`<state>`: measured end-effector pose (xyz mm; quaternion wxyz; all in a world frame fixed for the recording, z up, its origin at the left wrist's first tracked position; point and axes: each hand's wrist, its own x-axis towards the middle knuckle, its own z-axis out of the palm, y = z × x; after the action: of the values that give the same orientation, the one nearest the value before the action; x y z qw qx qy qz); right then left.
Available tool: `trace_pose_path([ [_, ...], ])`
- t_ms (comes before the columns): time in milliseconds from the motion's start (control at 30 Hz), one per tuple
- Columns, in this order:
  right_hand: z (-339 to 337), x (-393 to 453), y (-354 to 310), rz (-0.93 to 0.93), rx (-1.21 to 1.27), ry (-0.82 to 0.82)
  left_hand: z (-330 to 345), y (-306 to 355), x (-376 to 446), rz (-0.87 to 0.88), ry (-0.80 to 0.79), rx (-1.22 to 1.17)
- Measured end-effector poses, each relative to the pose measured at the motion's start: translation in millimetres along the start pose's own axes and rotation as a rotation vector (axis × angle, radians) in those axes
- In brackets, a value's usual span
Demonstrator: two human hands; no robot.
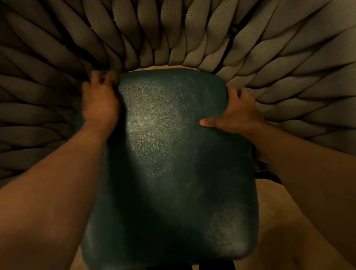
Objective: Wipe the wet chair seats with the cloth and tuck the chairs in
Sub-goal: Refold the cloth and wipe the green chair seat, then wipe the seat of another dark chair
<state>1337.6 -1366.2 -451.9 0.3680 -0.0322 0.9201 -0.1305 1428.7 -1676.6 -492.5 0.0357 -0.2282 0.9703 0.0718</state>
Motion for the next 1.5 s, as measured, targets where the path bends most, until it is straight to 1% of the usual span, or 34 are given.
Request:
trace_pose_path([
  [100,-6.7,-8.4,2.1,-0.006,0.028,0.011,-7.0,-24.6,-14.4,0.013,-0.033,0.077],
  [133,-9.2,-12.2,3.4,-0.018,0.044,0.024,-10.7,-26.4,-19.7,-0.028,-0.048,0.051],
  [267,-16.8,-38.4,6.1,-0.074,0.105,0.056,-32.9,-14.7,-52.7,-0.268,-0.045,-0.158],
  [367,-21.8,-67.8,6.9,-0.085,0.167,0.037,-51.8,3.0,-87.6,-0.421,-0.09,-0.373],
  [500,-26.0,-116.7,12.1,-0.101,0.19,0.021,-75.0,31.5,-144.5,-0.478,-0.166,-0.508],
  [533,-27.1,-130.5,14.3,-0.112,0.181,0.017,-82.6,41.8,-158.1,-0.492,-0.205,-0.608],
  [600,-29.1,-159.7,19.7,-0.127,0.182,-0.014,-103.8,66.3,-185.3,-0.578,-0.314,-0.933],
  [667,-30.5,-188.1,24.9,-0.137,0.258,-0.061,-130.3,92.4,-213.4,-0.665,-0.434,-1.215],
  [733,-32.4,-218.4,28.8,-0.138,0.409,-0.16,-155.2,116.1,-238.1,-0.707,-0.546,-1.345],
  [800,-34.0,-247.5,36.9,-0.129,0.55,-0.255,-176.9,136.6,-261.4,-0.74,-0.595,-1.417],
  [900,-40.4,-295.5,49.7,-0.082,0.721,-0.377,-202.7,165.0,-296.2,-0.772,-0.667,-1.502],
  [967,-43.2,-324.5,58.6,-0.034,0.832,-0.447,-218.9,181.4,-319.3,-0.752,-0.721,-1.511],
  [1067,-41.5,-361.8,71.0,0.048,0.944,-0.456,-234.0,199.4,-346.5,-0.679,-0.772,-1.475],
  [1233,-37.0,-399.0,95.1,0.13,1.076,-0.355,-247.3,218.4,-373.1,-0.579,-0.724,-1.409],
  [1333,-38.8,-412.5,103.6,0.13,1.173,-0.399,-257.4,223.2,-382.7,-0.493,-0.733,-1.388],
  [1400,-40.9,-418.6,104.5,0.119,1.254,-0.445,-263.7,225.5,-387.5,-0.483,-0.717,-1.388],
  [1500,-42.7,-423.9,101.4,0.118,1.346,-0.511,-271.8,225.6,-393.6,-0.492,-0.654,-1.451],
])
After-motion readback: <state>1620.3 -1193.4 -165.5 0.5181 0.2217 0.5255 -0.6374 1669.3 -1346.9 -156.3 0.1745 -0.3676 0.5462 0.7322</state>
